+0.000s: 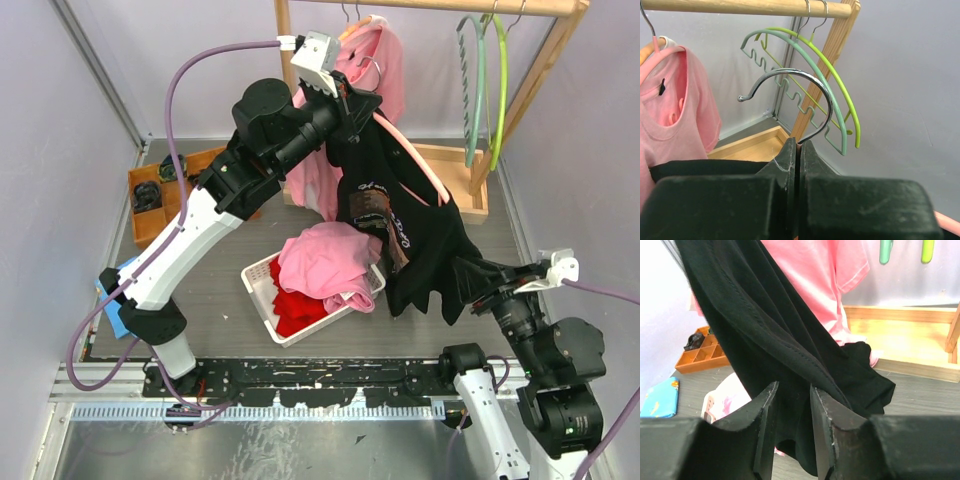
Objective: Remove the t-shirt from the hanger
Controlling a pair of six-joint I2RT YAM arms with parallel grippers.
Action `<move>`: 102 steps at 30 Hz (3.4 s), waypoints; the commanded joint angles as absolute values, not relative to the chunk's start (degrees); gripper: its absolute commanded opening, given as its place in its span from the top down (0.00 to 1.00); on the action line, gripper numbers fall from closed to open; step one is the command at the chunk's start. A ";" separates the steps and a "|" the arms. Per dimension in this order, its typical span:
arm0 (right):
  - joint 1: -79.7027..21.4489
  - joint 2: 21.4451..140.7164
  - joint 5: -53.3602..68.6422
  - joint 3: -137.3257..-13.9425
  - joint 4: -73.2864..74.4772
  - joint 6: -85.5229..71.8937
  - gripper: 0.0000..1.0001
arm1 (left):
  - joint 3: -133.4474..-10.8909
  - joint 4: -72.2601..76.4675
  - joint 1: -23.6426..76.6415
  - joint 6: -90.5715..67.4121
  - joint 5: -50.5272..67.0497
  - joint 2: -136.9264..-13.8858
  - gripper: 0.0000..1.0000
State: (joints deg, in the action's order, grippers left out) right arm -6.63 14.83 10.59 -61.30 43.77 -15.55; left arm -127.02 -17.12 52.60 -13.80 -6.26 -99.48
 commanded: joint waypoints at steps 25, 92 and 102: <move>-6.41 16.89 13.44 -65.20 38.66 -14.05 0.81 | -128.14 -12.51 52.34 -14.67 -4.84 -96.99 1.00; -6.42 15.42 -4.83 -68.47 56.06 -19.03 0.52 | -117.61 -7.93 56.69 -12.96 -2.88 -93.73 1.00; -6.41 22.14 -5.03 -79.50 52.20 -12.87 0.42 | -108.07 -7.64 58.57 -11.58 -2.35 -91.05 1.00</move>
